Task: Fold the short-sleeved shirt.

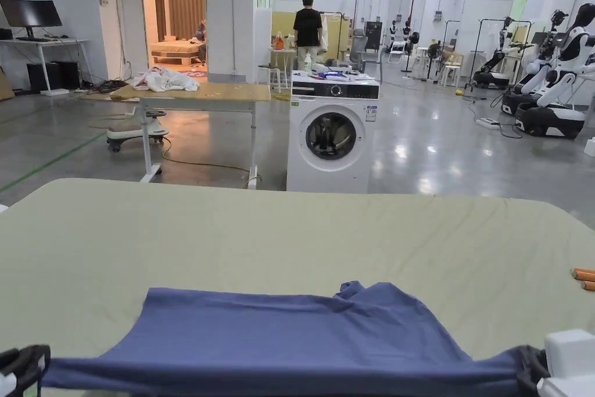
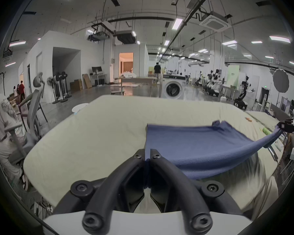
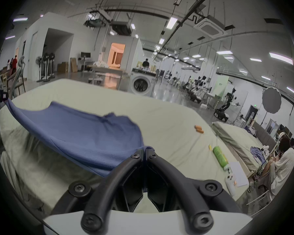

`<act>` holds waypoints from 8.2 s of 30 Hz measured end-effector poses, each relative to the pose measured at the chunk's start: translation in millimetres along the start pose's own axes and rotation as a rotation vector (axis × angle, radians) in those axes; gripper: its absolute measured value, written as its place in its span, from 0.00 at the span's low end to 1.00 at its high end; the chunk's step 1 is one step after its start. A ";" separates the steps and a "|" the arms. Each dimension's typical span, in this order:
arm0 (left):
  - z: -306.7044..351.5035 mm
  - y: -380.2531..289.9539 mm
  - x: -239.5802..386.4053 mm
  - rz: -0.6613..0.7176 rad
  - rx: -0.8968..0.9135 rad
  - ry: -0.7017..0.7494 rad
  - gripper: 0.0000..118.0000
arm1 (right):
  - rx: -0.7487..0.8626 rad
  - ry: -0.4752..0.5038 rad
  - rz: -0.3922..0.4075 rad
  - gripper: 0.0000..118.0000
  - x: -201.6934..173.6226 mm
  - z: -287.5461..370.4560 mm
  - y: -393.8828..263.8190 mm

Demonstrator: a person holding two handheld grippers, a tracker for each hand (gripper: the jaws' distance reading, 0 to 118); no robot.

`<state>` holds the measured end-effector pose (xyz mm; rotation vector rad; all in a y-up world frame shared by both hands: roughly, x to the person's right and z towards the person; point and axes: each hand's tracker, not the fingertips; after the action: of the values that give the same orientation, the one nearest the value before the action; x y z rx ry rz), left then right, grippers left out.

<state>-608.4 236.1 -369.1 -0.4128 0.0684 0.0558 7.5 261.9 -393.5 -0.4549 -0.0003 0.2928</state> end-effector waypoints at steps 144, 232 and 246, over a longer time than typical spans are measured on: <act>-230.8 -7.3 15.6 0.008 -0.390 0.033 0.02 | -0.399 0.160 -0.246 0.07 -15.1 -261.2 -25.2; -142.7 -46.2 26.6 -0.014 -0.468 0.003 0.00 | -0.446 0.212 -0.125 0.04 -16.1 -209.4 -77.7; -105.4 -4.2 7.0 -0.016 -0.381 -0.032 0.00 | -0.360 0.183 -0.152 0.04 17.2 -127.7 -21.9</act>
<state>-607.0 190.1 -464.2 -0.7934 0.0226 0.0594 38.4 192.7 -499.9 -0.8339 0.0921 0.0992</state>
